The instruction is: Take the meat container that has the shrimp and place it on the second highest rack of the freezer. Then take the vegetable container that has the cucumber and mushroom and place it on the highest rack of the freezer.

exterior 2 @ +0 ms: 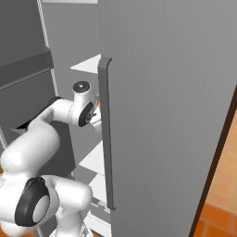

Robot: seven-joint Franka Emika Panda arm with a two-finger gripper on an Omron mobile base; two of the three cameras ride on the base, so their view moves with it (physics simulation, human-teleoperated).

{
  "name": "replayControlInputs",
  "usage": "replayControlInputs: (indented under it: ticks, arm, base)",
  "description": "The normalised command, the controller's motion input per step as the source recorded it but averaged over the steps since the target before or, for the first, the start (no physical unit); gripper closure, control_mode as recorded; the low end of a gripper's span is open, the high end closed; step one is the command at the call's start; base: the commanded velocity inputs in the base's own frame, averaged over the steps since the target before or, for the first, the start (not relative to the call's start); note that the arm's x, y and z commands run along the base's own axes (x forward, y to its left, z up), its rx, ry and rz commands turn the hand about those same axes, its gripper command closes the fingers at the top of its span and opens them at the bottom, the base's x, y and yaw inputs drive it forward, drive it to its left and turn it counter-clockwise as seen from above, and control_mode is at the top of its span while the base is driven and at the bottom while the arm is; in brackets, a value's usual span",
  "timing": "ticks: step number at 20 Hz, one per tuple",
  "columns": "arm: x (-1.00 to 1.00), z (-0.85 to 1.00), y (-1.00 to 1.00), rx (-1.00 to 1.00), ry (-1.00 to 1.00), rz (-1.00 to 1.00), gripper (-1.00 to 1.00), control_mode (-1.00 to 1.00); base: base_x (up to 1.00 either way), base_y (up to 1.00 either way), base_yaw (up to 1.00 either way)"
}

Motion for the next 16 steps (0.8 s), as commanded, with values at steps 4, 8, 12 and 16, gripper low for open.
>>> replayControlInputs:
  ticks: [4,8,12,16]
  arm:
    - [0.41,-0.09,0.03,0.0,0.0,0.0,1.0,-1.0]
    - [0.43,-0.06,0.07,0.0,0.0,0.0,1.0,-1.0]
    - [0.37,-0.19,0.01,0.0,0.0,0.0,1.0,-1.0]
    - [0.25,-0.38,0.0,0.0,0.0,0.0,1.0,-1.0]
  base:
    - [0.0,0.0,0.0]
    - [0.0,0.0,0.0]
    - [0.0,0.0,0.0]
    - [0.0,0.0,0.0]
